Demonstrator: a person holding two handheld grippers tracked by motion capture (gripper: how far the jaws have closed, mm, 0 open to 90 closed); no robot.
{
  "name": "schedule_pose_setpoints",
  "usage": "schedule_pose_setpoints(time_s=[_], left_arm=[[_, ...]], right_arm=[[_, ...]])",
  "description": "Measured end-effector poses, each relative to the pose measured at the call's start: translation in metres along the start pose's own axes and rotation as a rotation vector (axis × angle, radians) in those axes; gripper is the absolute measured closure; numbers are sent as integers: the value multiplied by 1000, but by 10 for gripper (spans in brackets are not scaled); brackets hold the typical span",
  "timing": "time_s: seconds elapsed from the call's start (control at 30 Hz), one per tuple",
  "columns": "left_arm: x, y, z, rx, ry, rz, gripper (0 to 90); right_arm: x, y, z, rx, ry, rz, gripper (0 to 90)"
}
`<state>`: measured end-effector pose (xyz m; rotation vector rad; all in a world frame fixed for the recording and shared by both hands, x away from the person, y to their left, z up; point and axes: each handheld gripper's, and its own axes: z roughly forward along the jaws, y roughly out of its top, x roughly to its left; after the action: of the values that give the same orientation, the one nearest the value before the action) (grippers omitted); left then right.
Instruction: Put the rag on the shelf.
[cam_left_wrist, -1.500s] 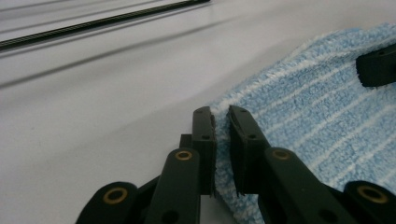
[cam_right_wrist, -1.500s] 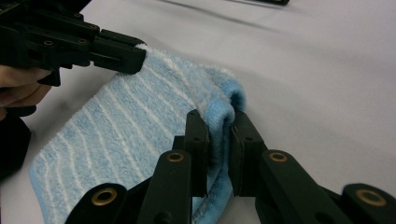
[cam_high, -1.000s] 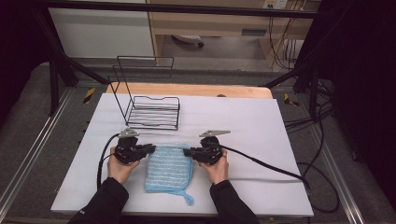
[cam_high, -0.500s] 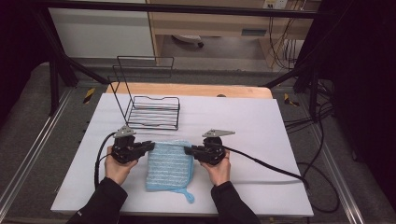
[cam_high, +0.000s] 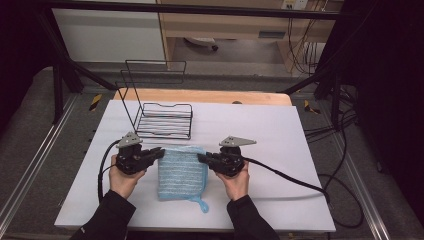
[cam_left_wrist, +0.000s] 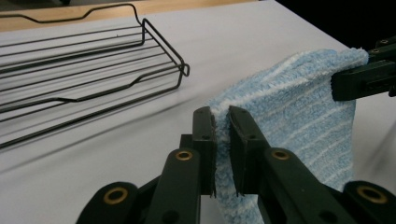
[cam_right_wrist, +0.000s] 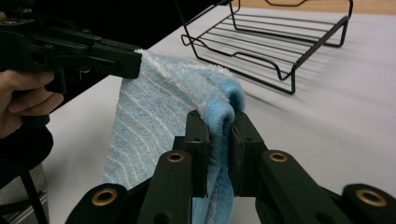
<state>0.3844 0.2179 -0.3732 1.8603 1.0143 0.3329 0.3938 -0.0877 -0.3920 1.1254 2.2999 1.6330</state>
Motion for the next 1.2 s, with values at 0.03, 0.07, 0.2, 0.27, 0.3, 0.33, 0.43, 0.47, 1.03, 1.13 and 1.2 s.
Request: schedule_pose_setpoints(time_s=[0.03,0.07,0.2,0.27,0.3,0.33,0.43,0.47,1.03,1.13,1.2], left_arm=[[0,1,-2,-8,2,1,809],[-1,2,-3,-15,2,-1,809],[-2,5,-8,-37,6,7,809],[-2,7,-11,-49,7,7,808],[-2,8,-13,-56,7,7,809],[-3,9,-15,-63,6,7,809],[-4,13,-19,-81,9,9,809],[-4,14,-20,-87,12,13,809],[-4,38,-43,-203,31,31,809],[-3,43,-47,-233,32,30,809],[-2,46,-50,-248,35,27,810]], right_arm=[[1,2,-1,-6,0,-2,802],[3,3,-2,-13,3,-4,802],[8,8,-5,-29,-4,-23,802],[10,11,-6,-39,-6,-36,802],[11,12,-7,-45,-5,-39,802],[12,13,-7,-53,-5,-41,802],[13,17,-9,-67,-4,-47,802],[14,19,-9,-71,-5,-52,803],[31,51,-17,-166,-15,-108,804],[34,58,-18,-185,-16,-118,805],[36,63,-18,-196,-20,-129,805]])
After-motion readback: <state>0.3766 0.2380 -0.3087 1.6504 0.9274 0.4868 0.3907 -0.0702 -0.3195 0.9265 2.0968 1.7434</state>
